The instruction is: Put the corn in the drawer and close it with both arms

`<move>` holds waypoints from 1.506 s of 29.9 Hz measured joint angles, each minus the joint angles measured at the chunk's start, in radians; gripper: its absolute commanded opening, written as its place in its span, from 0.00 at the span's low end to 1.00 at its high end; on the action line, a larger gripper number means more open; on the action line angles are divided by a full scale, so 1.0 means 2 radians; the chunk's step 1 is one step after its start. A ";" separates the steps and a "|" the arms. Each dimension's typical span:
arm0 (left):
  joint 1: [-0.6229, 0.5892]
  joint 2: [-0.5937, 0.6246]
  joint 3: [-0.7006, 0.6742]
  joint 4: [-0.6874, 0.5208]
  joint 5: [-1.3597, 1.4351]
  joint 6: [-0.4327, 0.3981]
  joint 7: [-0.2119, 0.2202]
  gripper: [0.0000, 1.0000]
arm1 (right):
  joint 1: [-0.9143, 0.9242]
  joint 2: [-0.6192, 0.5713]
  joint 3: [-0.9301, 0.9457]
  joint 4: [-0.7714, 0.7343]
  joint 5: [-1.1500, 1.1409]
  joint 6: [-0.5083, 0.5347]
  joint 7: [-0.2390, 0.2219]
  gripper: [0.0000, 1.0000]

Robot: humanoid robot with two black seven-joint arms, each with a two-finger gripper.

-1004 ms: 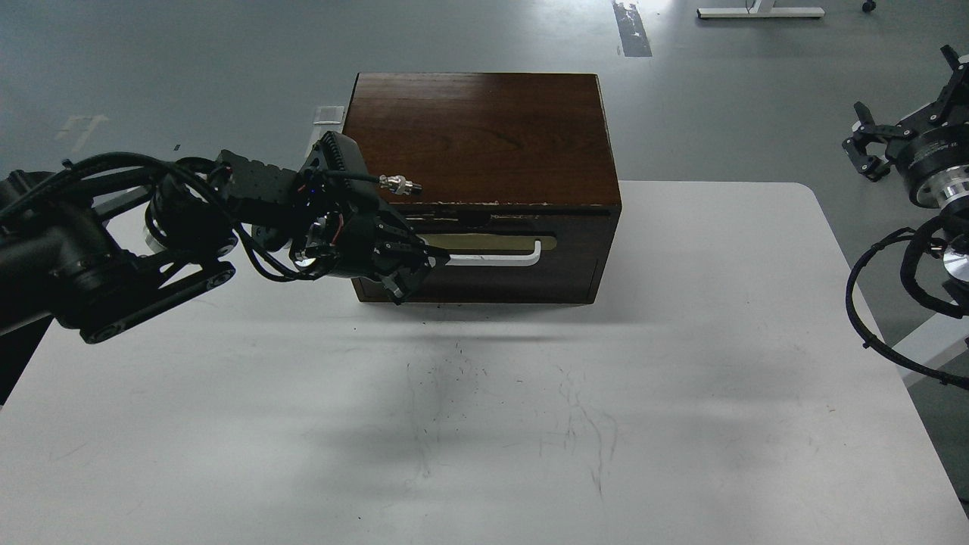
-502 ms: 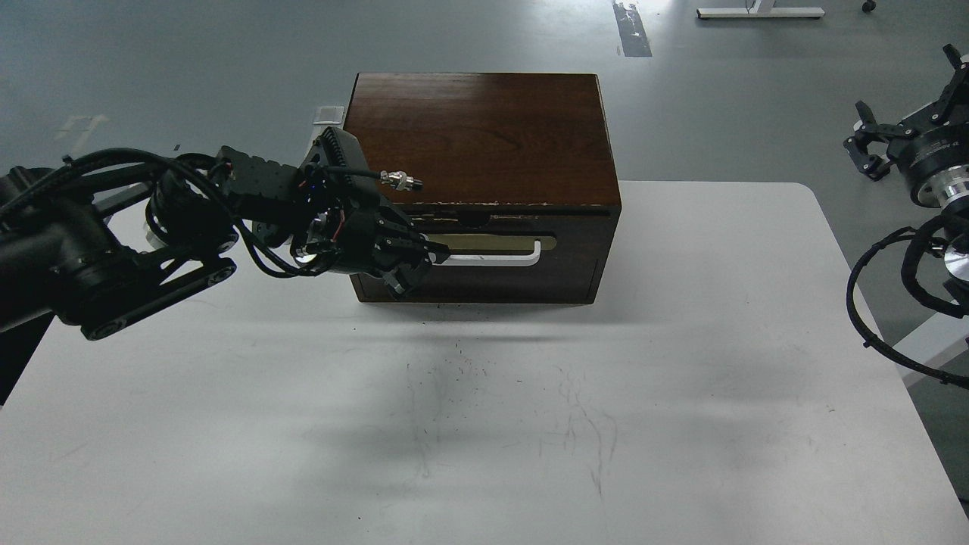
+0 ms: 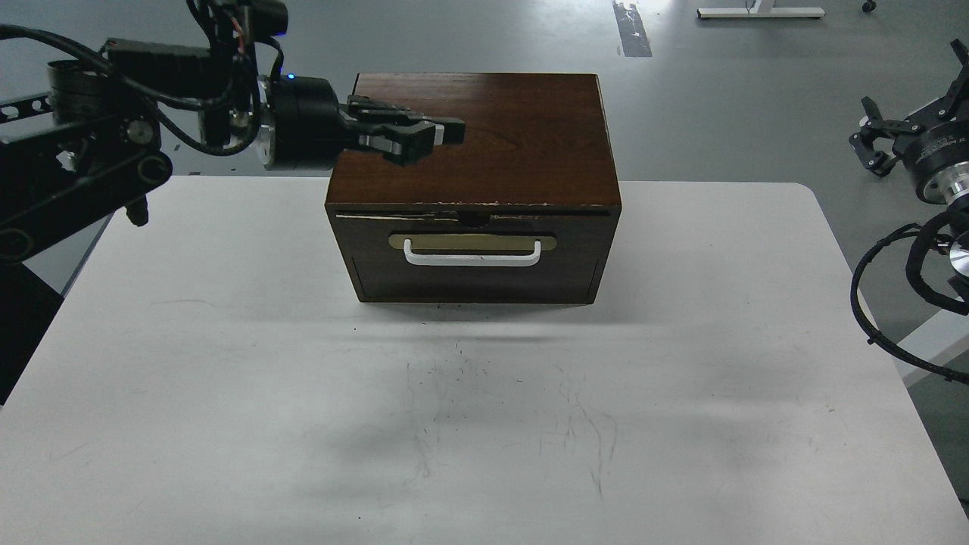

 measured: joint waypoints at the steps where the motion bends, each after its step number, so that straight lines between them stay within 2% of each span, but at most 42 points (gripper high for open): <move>1: 0.000 0.004 -0.008 0.009 -0.059 0.000 0.001 0.42 | 0.000 0.000 0.000 0.000 0.000 0.001 0.000 1.00; 2: 0.001 0.006 -0.013 0.017 -0.097 0.001 0.001 0.53 | 0.000 0.000 0.000 0.000 0.000 0.001 0.000 1.00; 3: 0.003 0.009 -0.017 0.029 -0.152 0.001 0.001 0.81 | 0.001 0.000 0.000 0.001 0.000 0.001 0.001 1.00; 4: 0.005 0.012 -0.019 0.046 -0.206 0.002 0.001 0.93 | 0.001 0.000 0.000 0.001 0.000 0.000 0.001 1.00; 7: 0.018 0.024 -0.021 0.085 -0.368 0.001 0.001 0.96 | 0.001 0.000 0.000 0.001 0.000 -0.005 0.001 1.00; 13: 0.063 0.028 -0.031 0.169 -0.594 0.003 -0.004 0.97 | 0.009 0.001 0.000 0.000 0.000 -0.007 0.000 1.00; 18: 0.106 0.019 -0.053 0.246 -0.693 -0.002 0.000 0.97 | 0.020 0.005 0.008 0.001 0.001 -0.002 -0.001 1.00; 23: 0.156 0.004 -0.080 0.307 -0.752 -0.029 0.001 0.97 | 0.022 0.016 0.020 0.002 0.002 0.001 0.000 1.00; 27: 0.203 0.000 -0.115 0.316 -0.797 -0.041 0.002 0.98 | 0.023 0.024 0.022 0.005 0.004 0.010 -0.003 1.00; 33: 0.243 -0.014 -0.146 0.318 -0.808 -0.043 0.004 0.98 | 0.020 0.044 0.045 0.006 0.005 0.016 -0.006 1.00; 45: 0.263 -0.004 -0.156 0.318 -0.808 -0.043 0.006 0.98 | 0.006 0.067 0.057 0.000 0.003 0.041 0.000 1.00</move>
